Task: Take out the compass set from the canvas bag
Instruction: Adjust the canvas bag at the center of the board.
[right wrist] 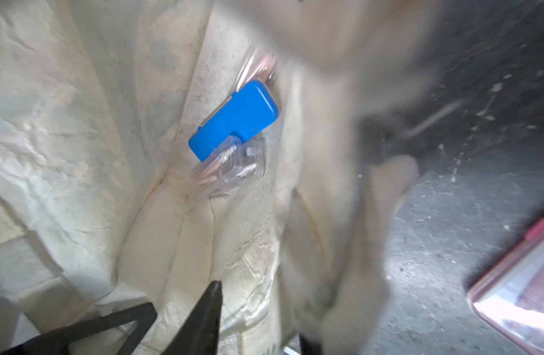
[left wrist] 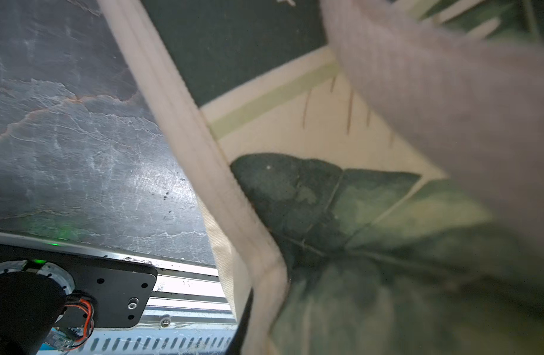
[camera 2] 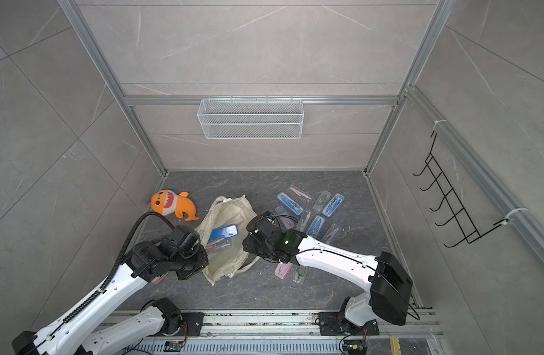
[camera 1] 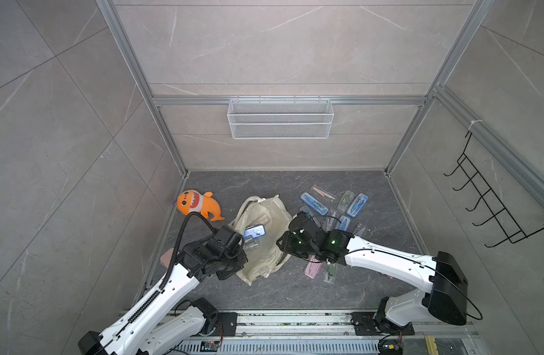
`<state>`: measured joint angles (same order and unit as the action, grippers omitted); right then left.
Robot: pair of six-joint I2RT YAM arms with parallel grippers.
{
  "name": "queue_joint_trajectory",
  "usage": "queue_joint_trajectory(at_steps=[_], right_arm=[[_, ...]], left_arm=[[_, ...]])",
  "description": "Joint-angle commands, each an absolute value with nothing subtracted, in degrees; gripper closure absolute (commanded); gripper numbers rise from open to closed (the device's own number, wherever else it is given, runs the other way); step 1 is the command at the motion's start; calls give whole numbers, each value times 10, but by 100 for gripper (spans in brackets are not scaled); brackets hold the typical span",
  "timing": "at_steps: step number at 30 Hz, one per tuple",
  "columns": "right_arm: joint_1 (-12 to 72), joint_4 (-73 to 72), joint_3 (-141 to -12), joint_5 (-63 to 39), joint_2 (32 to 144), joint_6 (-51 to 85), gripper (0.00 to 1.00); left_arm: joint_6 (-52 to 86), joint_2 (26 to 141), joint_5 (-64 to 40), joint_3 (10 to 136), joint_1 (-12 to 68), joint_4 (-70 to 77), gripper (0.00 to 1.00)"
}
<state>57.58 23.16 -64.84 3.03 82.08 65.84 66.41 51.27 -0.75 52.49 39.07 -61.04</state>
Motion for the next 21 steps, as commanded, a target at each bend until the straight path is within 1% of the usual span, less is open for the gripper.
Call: queue_joint_trajectory(at_steps=[1, 4, 7, 10, 13, 16, 18, 21], right_arm=[[586, 277, -676, 80, 769, 636, 52], [627, 299, -725, 102, 770, 615, 52], [657, 301, -763, 76, 813, 615, 56], [668, 258, -760, 50, 860, 649, 59], [665, 225, -767, 37, 909, 669, 59], [645, 235, -802, 12, 971, 684, 59], [630, 210, -806, -2, 1001, 696, 58], [608, 210, -844, -27, 1060, 701, 54]], left_arm=[[673, 525, -39, 528, 403, -600, 100], [671, 550, -38, 541, 413, -587, 100], [667, 567, -34, 554, 421, -580, 100], [673, 563, -24, 554, 426, -581, 100], [683, 542, -17, 541, 428, -579, 100], [692, 520, -9, 531, 429, -580, 100], [694, 513, -8, 530, 429, -579, 100], [693, 514, -10, 529, 430, -579, 100]])
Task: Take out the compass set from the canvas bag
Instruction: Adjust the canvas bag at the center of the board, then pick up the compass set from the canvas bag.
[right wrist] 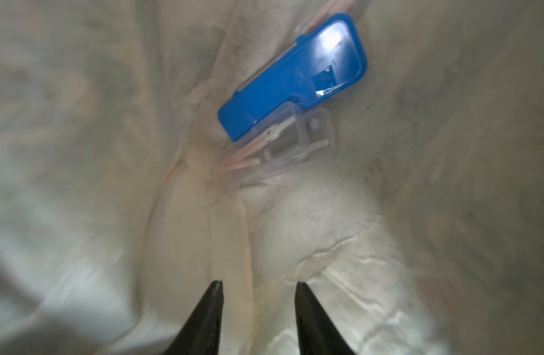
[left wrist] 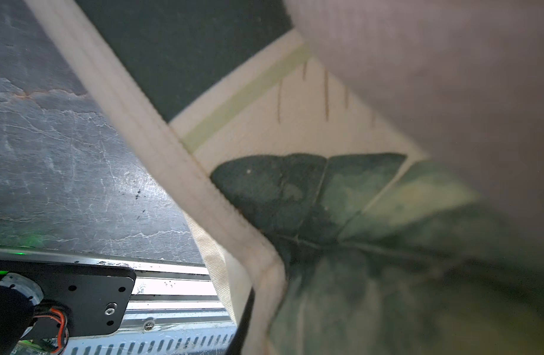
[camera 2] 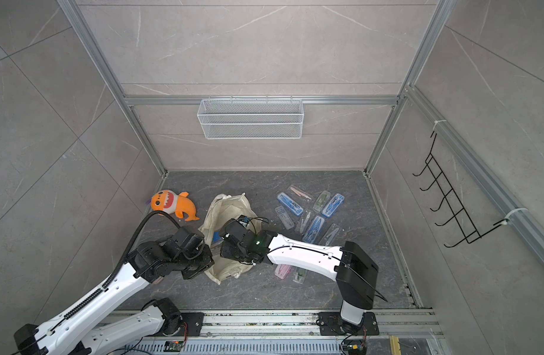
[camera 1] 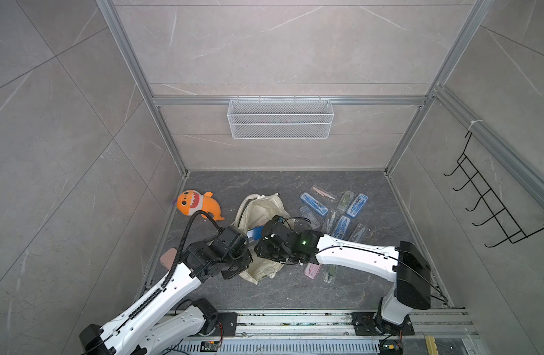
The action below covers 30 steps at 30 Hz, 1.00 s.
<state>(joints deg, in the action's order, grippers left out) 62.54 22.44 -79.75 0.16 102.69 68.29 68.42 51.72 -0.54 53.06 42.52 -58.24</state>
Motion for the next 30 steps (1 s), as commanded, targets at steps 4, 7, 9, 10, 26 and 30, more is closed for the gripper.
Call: queue_joint_trajectory(at_steps=[4, 7, 9, 10, 26, 30], right_arm=[[595, 238, -920, -33, 1132, 683, 48], [588, 266, -979, -42, 1192, 672, 44], [584, 279, -1006, -46, 1222, 666, 43], [582, 285, -1017, -44, 1234, 659, 42], [561, 329, -1063, -46, 1295, 525, 39], [554, 307, -1056, -80, 1305, 518, 38]], left_arm=[[688, 522, -15, 528, 432, -576, 100], [686, 522, -16, 524, 434, -574, 100], [685, 520, -16, 519, 434, -573, 100], [685, 518, -17, 517, 434, -574, 100], [692, 492, -26, 489, 435, -573, 100], [691, 494, -26, 491, 435, -573, 100]])
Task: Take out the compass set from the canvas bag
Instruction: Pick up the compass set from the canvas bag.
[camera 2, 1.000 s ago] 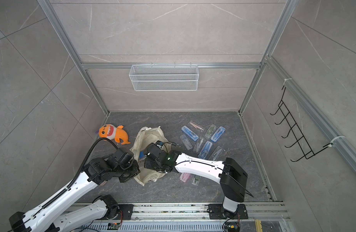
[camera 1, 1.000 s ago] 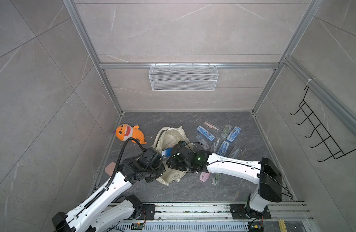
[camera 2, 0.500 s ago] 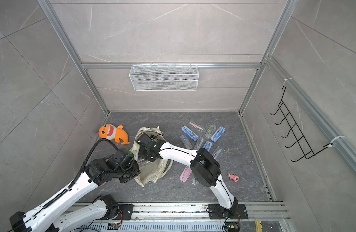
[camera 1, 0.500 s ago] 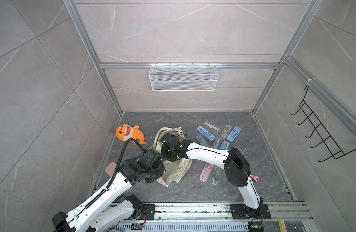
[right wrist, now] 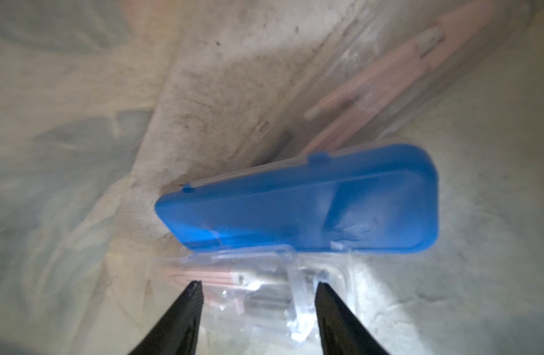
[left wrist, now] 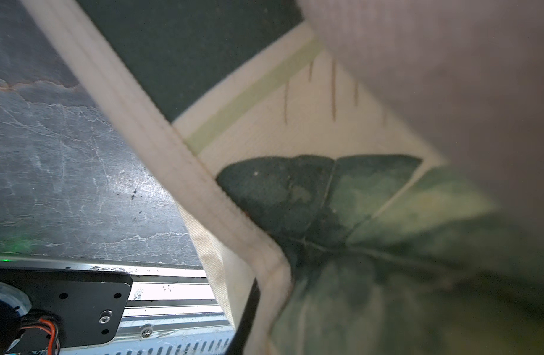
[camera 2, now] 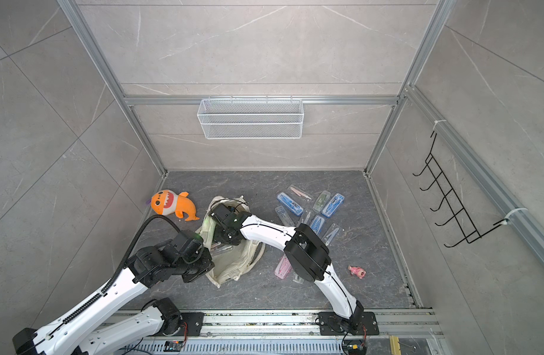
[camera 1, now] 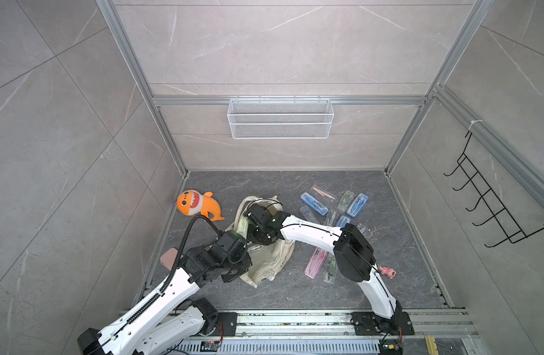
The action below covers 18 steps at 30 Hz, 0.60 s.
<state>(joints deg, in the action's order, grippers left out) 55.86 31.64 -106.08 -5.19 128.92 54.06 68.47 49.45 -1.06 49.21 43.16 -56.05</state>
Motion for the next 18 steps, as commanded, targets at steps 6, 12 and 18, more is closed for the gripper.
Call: queue_joint_trajectory(at_steps=[6, 12, 18], right_arm=[[553, 284, -1064, -123, 1328, 525, 38], [549, 246, -1044, -167, 1339, 550, 38], [548, 183, -1009, -216, 1334, 583, 39]], left_arm=[[692, 495, -25, 494, 435, -573, 100], [691, 495, -25, 499, 435, -573, 100], [691, 496, -26, 499, 435, -573, 100]])
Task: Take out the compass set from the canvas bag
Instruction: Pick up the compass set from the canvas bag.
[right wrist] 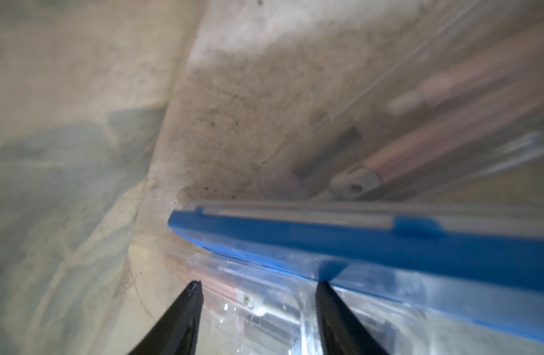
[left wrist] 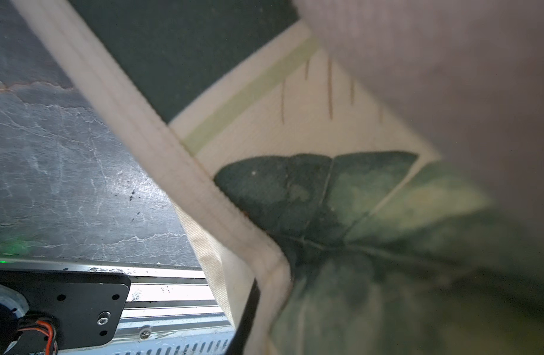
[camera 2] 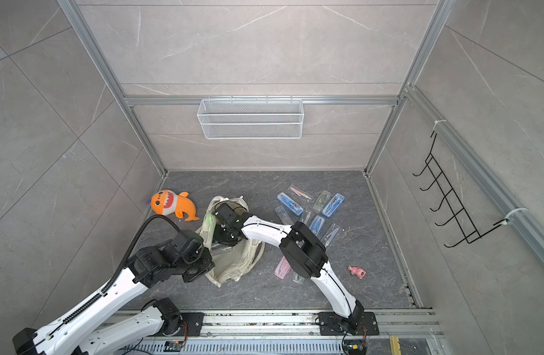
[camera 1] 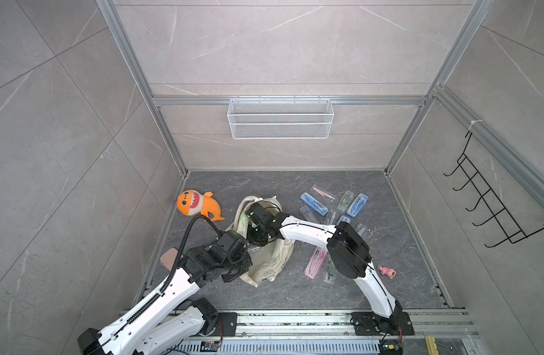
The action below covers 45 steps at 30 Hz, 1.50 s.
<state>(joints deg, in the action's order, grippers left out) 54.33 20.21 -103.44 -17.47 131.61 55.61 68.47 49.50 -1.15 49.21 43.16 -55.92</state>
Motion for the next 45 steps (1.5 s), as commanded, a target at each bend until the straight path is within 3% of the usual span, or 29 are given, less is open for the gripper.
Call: queue_joint_trajectory(at_steps=[1, 9, 17, 24, 33, 45], right_arm=[[548, 166, -1000, -222, 1331, 592, 39], [548, 81, -951, -246, 1303, 628, 52], [548, 25, -893, -241, 1249, 647, 76], [548, 12, -865, -237, 1210, 656, 90], [542, 50, -819, -209, 1139, 636, 97], [483, 198, -705, -157, 877, 548, 99]], left_arm=[[691, 496, -25, 500, 435, -573, 100], [692, 497, -25, 504, 435, -573, 100], [690, 500, -24, 510, 435, -573, 100], [689, 503, -22, 517, 435, -578, 100], [689, 497, -12, 525, 435, -587, 100], [688, 521, -1, 540, 435, -562, 100]])
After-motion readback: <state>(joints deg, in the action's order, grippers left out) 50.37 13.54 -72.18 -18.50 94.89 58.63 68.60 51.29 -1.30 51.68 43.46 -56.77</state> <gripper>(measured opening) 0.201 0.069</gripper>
